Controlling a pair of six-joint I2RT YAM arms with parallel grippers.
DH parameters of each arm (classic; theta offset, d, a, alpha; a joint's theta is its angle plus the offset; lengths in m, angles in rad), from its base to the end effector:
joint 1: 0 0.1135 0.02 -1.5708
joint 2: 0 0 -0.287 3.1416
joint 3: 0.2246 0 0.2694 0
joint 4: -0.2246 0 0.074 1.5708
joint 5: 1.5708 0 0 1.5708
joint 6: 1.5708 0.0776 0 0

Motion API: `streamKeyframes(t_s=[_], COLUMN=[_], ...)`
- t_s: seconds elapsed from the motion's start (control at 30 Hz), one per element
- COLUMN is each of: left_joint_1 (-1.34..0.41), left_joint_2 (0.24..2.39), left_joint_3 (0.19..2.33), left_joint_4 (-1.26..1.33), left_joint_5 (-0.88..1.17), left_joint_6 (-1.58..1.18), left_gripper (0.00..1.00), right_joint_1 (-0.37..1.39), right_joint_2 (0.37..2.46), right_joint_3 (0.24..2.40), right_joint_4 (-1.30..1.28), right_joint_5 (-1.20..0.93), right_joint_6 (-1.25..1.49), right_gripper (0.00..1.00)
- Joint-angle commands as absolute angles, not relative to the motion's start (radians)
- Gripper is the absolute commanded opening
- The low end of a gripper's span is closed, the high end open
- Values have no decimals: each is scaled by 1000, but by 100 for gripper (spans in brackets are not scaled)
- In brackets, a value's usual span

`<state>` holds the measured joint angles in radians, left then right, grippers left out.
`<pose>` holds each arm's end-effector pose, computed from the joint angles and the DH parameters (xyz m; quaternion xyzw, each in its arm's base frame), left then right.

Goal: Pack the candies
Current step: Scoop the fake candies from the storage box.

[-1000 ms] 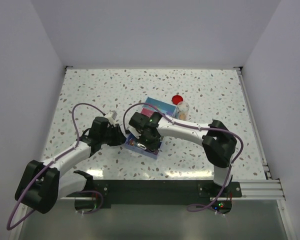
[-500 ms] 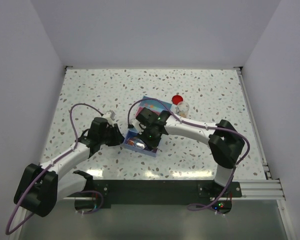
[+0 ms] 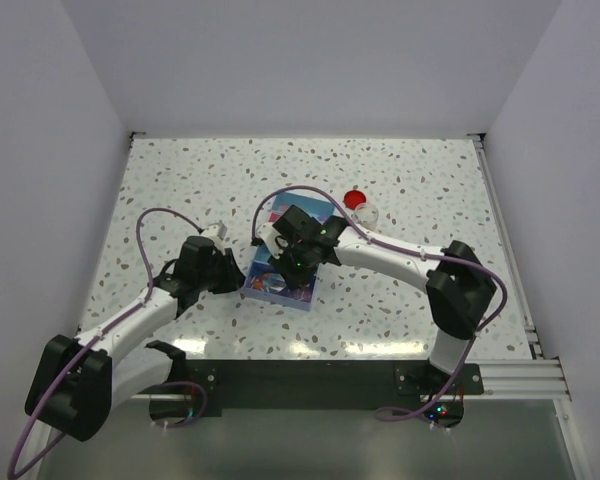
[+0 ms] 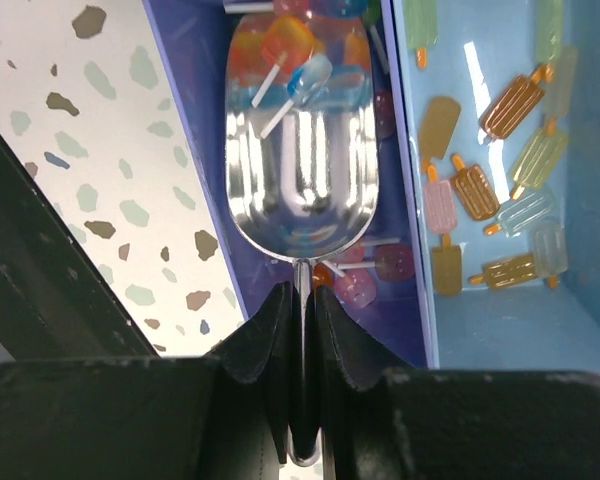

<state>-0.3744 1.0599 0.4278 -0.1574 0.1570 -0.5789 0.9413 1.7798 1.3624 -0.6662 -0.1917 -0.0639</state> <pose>0.2125 -0.0965 0.1501 -0.0644 0.9200 -0.2386 0.3040 0.2319 0.3436 0.2099 -0.4856 0.8354 0.1861 0.1779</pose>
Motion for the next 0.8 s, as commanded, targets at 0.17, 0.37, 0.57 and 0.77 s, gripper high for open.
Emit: streamKeyframes(t_s=[0.17,0.37,0.57,0.77], left_joint_1=[-405,-405,-405,-405], left_joint_2=[1046,1045,1068,1074], left_joint_3=[466,465,465,476], left_joint_4=[-173,-157,-140,-149], left_joint_5=[209,221,253,244], left_joint_6=[-586,-589,-598,-597], left_gripper=[32,32,32,32], right_joint_1=[946,948,948,950], right_joint_2=[1706,1729,1830,1894], right_joint_3=[1414,1290,1250,1292], right_joint_4=[-471,-312,-198,-308], right_joint_5=[-216,-216,-233,-249], right_joint_6=[-118,-94,-84,-140], right_gripper=[0,0,0,0])
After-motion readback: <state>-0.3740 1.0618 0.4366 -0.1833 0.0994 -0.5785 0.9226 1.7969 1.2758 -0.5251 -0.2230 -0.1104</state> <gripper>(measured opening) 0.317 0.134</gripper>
